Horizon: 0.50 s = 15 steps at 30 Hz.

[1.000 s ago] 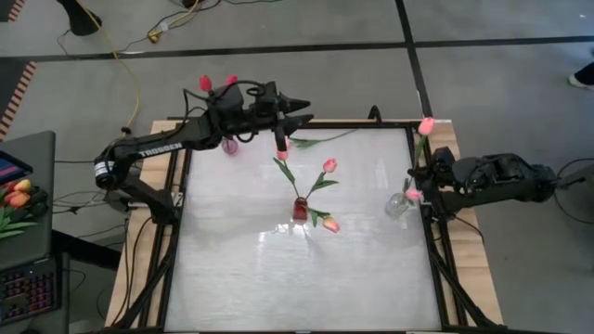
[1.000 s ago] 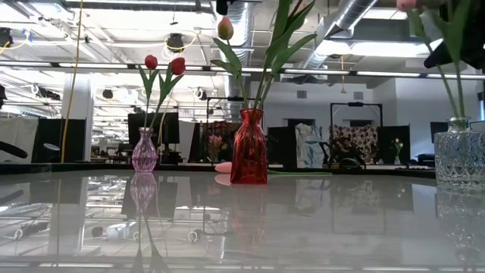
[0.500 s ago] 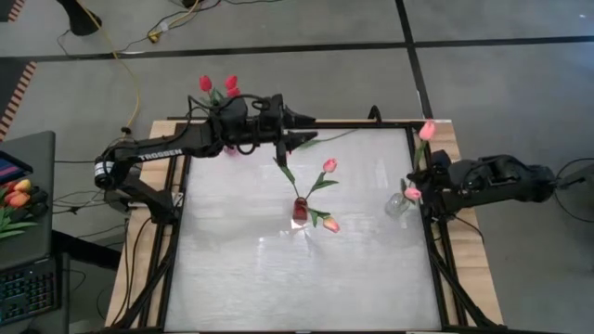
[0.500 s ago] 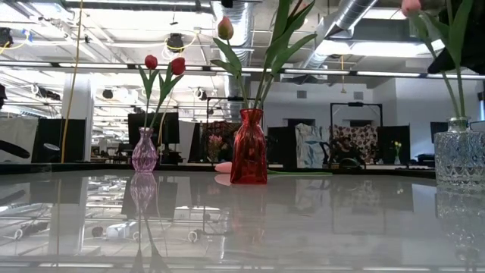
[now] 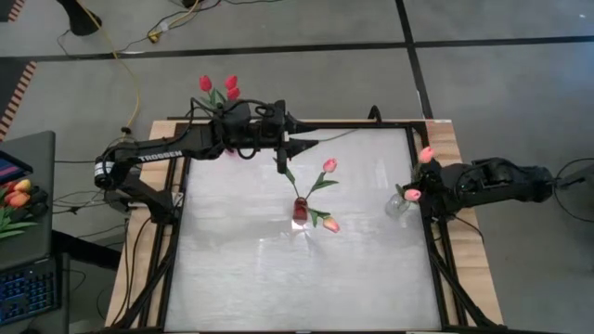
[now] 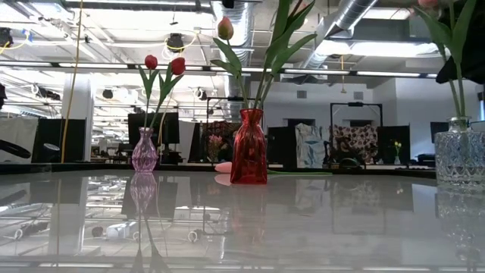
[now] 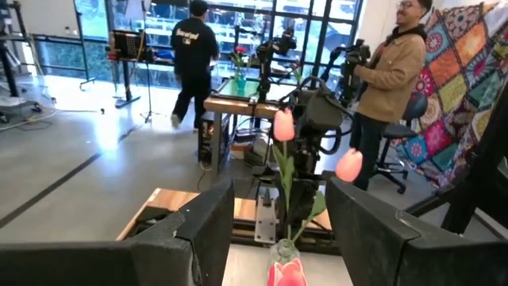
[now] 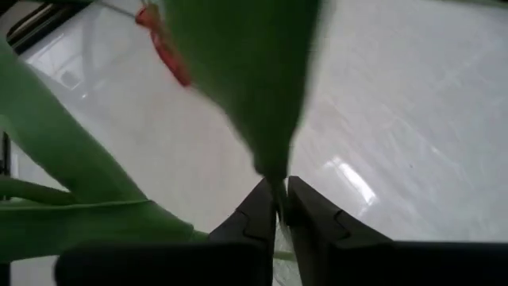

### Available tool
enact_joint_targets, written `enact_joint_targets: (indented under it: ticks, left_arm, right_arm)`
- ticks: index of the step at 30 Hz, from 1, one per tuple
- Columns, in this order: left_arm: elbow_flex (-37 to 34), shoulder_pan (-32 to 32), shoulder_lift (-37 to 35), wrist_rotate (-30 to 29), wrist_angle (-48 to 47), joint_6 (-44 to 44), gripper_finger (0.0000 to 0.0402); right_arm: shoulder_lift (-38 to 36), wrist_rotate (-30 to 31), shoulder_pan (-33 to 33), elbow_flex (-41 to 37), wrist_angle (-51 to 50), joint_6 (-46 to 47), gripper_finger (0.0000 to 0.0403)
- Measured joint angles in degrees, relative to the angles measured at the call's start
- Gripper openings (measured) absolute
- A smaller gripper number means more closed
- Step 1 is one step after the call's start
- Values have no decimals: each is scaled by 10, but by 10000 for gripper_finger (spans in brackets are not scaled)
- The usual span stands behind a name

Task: Sort flowers into vase by color
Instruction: Put the bottom pink tulip into the transparent vase

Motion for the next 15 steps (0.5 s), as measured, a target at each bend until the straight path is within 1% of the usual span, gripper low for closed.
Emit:
enact_joint_targets:
  ticks: [3, 10, 13, 15]
  left_arm:
    - [0, 0, 0, 12, -5, 4, 187]
    - [0, 0, 0, 26, -21, 13, 187]
    - [0, 0, 0, 27, -29, 16, 187]
    - [0, 0, 0, 27, -36, 20, 187]
  right_arm:
    - [0, -10, 0, 0, -3, 0, 88]
    - [0, -19, 0, 32, -16, 4, 172]
    - [0, -21, 0, 61, -26, 4, 196]
    - [0, -21, 0, 81, -40, 4, 203]
